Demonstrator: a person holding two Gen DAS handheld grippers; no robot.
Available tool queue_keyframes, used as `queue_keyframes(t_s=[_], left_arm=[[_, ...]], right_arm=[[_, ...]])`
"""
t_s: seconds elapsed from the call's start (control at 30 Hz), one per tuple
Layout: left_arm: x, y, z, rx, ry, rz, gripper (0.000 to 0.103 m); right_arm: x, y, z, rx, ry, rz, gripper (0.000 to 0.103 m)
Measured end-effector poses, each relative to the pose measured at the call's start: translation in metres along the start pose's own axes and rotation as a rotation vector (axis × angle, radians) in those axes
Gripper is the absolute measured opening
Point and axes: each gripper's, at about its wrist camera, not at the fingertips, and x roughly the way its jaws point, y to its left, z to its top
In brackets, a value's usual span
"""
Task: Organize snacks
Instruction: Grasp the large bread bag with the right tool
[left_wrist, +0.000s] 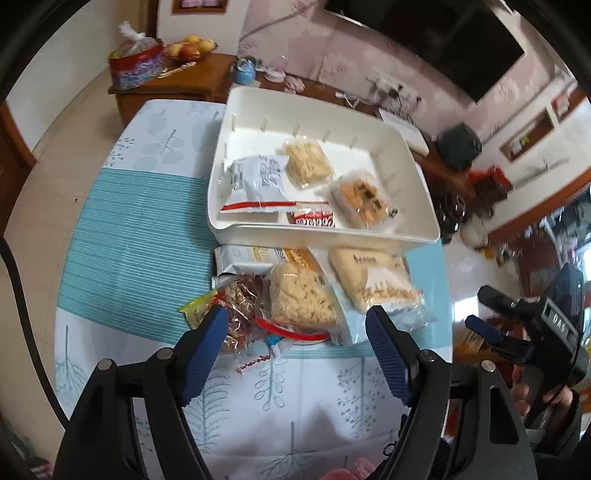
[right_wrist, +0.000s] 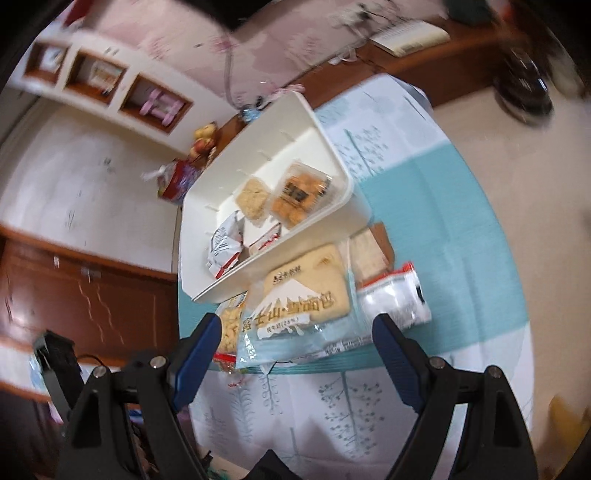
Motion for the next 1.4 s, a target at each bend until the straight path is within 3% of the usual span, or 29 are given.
queue_keyframes(t_s=[0.37, 0.57, 0.77, 0.93, 1.13, 1.4], left_arm=[[0.037, -0.020, 0.007, 0.294, 0.130, 0.004, 0.076], [0.059, -0.029, 0.003, 0.499, 0.166, -0.035, 0.076], [0.078, -0.031, 0.001, 0.648, 0.166, -0.114, 0.076], [0.093, -0.030, 0.002, 0.671, 0.172, -0.141, 0.076], [0.101, -0.027, 0.004, 0.698, 0.159, -0.161, 0.076], [0.100, -0.027, 0.006, 0.729, 0.134, -0.182, 0.076]], right_arm=[[0.023, -0.040, -0.027, 0.349, 0.000, 0.111, 0.085], [0.040, -0.051, -0.040, 0.479, 0.002, 0.193, 0.083], [0.055, -0.050, -0.046, 0.559, -0.016, 0.266, 0.074], [0.069, -0.044, -0.042, 0.584, -0.031, 0.286, 0.064], [0.084, -0.042, -0.040, 0.605, -0.032, 0.278, 0.060], [0.075, -0.045, -0.047, 0.646, -0.009, 0.189, 0.057]])
